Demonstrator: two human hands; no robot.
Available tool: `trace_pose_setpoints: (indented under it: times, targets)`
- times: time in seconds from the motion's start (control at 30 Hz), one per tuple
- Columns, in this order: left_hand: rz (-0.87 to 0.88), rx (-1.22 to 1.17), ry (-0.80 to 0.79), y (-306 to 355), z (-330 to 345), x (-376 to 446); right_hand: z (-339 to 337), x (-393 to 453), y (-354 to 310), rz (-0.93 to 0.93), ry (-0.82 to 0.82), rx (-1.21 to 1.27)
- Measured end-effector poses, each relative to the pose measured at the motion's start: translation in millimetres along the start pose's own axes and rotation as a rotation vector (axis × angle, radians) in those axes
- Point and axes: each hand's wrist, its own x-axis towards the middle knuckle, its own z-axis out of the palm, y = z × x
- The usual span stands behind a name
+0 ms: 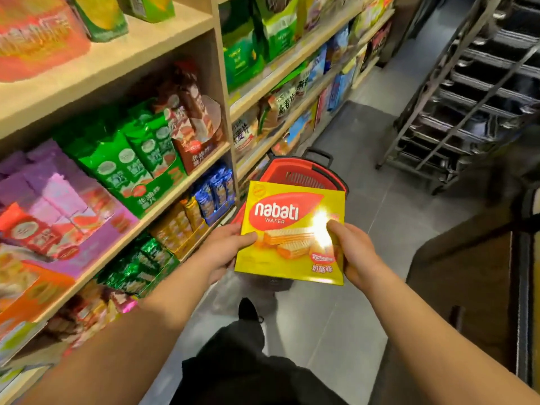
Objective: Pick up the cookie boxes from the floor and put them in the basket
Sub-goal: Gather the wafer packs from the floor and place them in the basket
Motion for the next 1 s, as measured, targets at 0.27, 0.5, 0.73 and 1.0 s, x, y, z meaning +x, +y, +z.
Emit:
trace_pose_setpoints:
  times: [0.27, 0.5, 0.73, 1.0]
  targets:
    - [-0.137, 0.105, 0.011, 45, 18, 106, -10, 98, -24, 0.147, 0.084, -0.053]
    - [-0.196, 0.178, 0.042, 61, 63, 209, -50, 212, -30, 0.267, 0.042, -0.121]
    - [-0.238, 0.264, 0.19, 38, 92, 305, -79, 337, -15, 0.394, -0.032, -0.293]
    - [-0.154, 0.48, 0.261, -41, 76, 455, -54, 479, 64, 0.503, -0.079, -0.386]
